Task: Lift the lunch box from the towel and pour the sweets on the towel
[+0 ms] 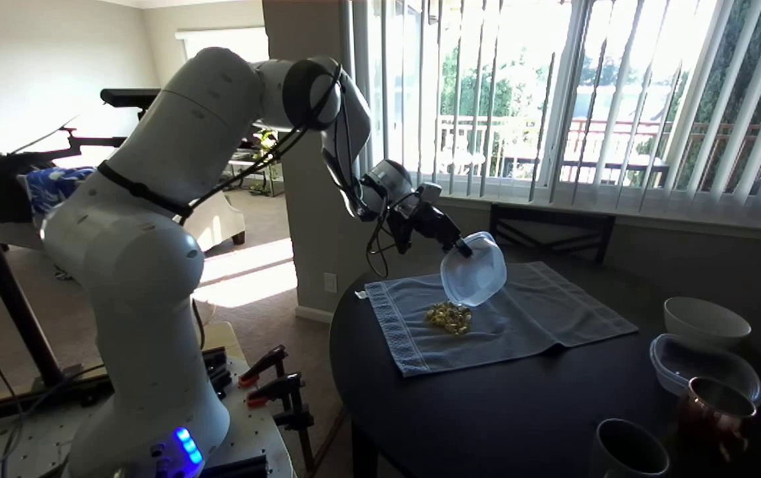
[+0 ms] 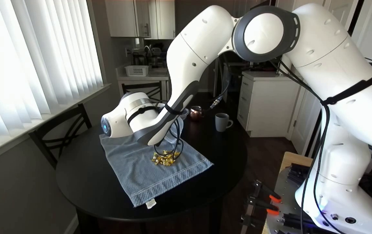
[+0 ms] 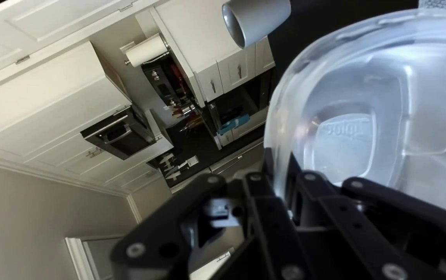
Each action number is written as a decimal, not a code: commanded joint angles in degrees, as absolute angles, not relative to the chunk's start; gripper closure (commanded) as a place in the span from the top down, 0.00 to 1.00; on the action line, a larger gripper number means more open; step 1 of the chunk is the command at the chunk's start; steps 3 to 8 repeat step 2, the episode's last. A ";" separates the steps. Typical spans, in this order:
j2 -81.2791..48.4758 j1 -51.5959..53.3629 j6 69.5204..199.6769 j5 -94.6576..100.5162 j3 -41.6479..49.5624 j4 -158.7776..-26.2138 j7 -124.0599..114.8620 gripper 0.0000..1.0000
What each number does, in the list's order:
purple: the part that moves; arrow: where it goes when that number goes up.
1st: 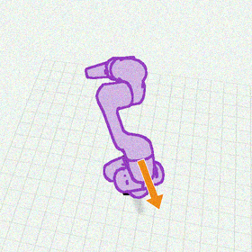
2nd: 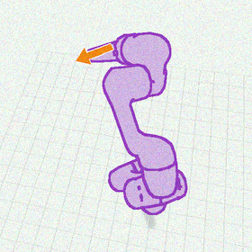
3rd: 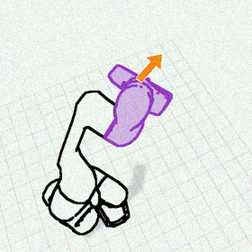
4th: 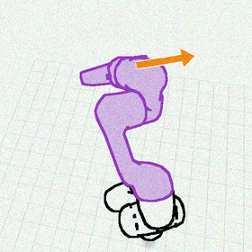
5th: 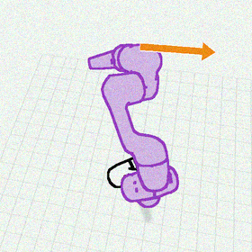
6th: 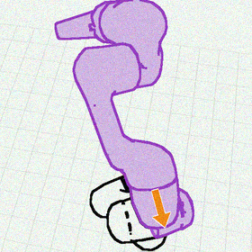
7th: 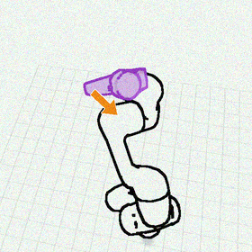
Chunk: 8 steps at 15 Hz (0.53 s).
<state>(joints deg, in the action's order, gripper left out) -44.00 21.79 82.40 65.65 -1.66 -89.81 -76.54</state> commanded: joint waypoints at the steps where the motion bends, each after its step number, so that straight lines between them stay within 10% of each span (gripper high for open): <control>1: -44.25 20.61 79.75 66.36 -2.60 -88.60 -75.16 0.01; 8: -44.20 20.54 79.45 66.33 -2.65 -88.47 -75.02 0.01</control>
